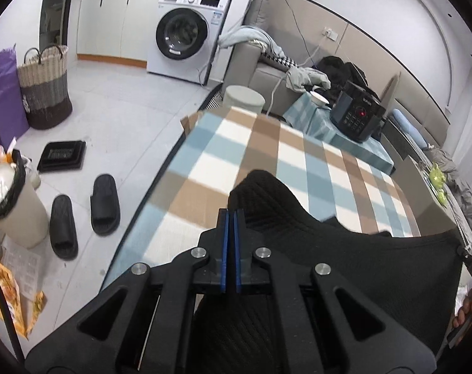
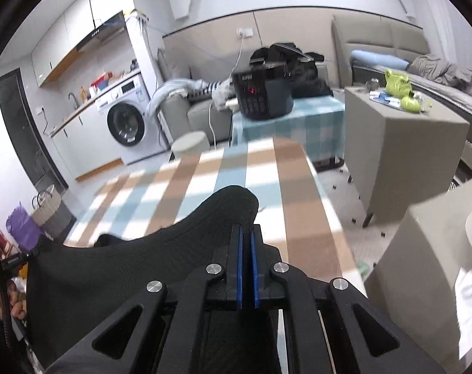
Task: Fold small clothes
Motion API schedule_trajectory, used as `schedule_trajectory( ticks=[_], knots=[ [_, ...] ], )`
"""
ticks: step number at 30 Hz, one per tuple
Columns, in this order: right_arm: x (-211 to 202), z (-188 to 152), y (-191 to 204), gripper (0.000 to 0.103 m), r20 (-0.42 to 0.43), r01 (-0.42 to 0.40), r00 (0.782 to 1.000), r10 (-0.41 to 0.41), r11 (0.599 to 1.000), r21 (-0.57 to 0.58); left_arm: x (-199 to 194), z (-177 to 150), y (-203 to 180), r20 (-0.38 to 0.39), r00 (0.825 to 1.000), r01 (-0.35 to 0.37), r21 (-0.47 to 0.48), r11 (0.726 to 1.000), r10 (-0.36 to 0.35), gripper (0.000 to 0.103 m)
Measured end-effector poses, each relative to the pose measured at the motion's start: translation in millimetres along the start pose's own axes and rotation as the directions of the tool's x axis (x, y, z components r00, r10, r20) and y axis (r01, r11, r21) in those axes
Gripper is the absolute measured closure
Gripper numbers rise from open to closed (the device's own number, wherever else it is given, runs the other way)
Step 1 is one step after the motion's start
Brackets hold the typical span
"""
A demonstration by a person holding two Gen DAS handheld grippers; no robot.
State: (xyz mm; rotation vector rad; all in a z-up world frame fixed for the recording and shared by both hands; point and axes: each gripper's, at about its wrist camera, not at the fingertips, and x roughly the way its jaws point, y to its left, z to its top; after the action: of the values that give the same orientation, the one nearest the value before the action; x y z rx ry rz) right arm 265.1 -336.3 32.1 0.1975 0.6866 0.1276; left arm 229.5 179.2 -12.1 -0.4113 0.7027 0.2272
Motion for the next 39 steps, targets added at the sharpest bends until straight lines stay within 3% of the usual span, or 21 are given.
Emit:
schedule_trajectory(
  ticks=[5, 7, 8, 10, 12, 16, 20, 24, 26, 29, 32, 36, 39],
  knots=[
    [41, -2, -9, 0.099, -0.077, 0.057, 0.996, -0.053, 0.997, 0.049, 42, 2, -1, -0.080, 0.994, -0.068, 0.013, 0.998, 0.068, 0.102],
    [63, -10, -15, 0.098, -0.149, 0.128, 0.982, -0.119, 0.990, 0.053, 58, -2, 6, -0.113, 0.982, -0.151, -0.015, 0.988, 0.148, 0.102],
    [68, -14, -17, 0.097, -0.179, 0.141, 0.975, -0.129, 0.988, 0.056, 60, -4, 9, -0.133, 0.980, -0.156, -0.026, 0.987, 0.151, 0.102],
    [71, -20, -22, 0.093, -0.221, 0.146, 0.967, -0.126, 0.986, 0.076, 58, -10, 15, -0.161, 0.981, -0.117, -0.043, 0.992, 0.109, 0.097],
    [57, -24, -25, 0.088, -0.207, 0.133, 0.972, -0.115, 0.988, 0.075, 44, -15, 18, -0.152, 0.983, -0.105, -0.038, 0.994, 0.098, 0.089],
    [18, -35, -23, 0.072, -0.176, 0.050, 0.984, -0.034, 0.995, 0.089, 7, -27, 22, -0.122, 0.989, -0.096, -0.054, 0.994, 0.089, 0.059],
    [-23, -52, -11, 0.072, -0.166, -0.051, 0.983, 0.075, 0.988, 0.146, -40, -45, 14, -0.080, 0.993, -0.085, -0.017, 0.996, 0.083, 0.057],
    [-64, -69, 10, 0.070, -0.133, -0.087, 0.986, 0.100, 0.991, 0.099, -84, -73, -3, -0.071, 0.996, -0.053, 0.028, 0.998, 0.055, 0.051],
    [-77, -79, 25, 0.063, -0.136, -0.106, 0.984, 0.114, 0.992, 0.063, -100, -87, -18, -0.078, 0.997, -0.018, 0.079, 0.997, 0.024, 0.050],
    [-83, -101, 53, 0.063, -0.172, -0.136, 0.977, 0.129, 0.990, -0.030, -119, -116, -45, -0.067, 0.998, 0.024, 0.151, 0.988, -0.014, 0.043],
    [-75, -128, 75, 0.062, -0.221, -0.163, 0.965, 0.143, 0.984, -0.075, -124, -152, -69, -0.108, 0.990, 0.110, 0.217, 0.970, -0.088, 0.042],
    [-60, -160, 95, 0.061, -0.289, -0.212, 0.941, 0.174, 0.972, -0.105, -116, -197, -92, -0.194, 0.975, 0.159, 0.270, 0.950, -0.108, 0.042],
    [-53, -186, 105, 0.061, -0.343, -0.226, 0.924, 0.168, 0.965, -0.137, -115, -221, -96, -0.225, 0.970, 0.157, 0.293, 0.943, -0.092, 0.042]
  ],
)
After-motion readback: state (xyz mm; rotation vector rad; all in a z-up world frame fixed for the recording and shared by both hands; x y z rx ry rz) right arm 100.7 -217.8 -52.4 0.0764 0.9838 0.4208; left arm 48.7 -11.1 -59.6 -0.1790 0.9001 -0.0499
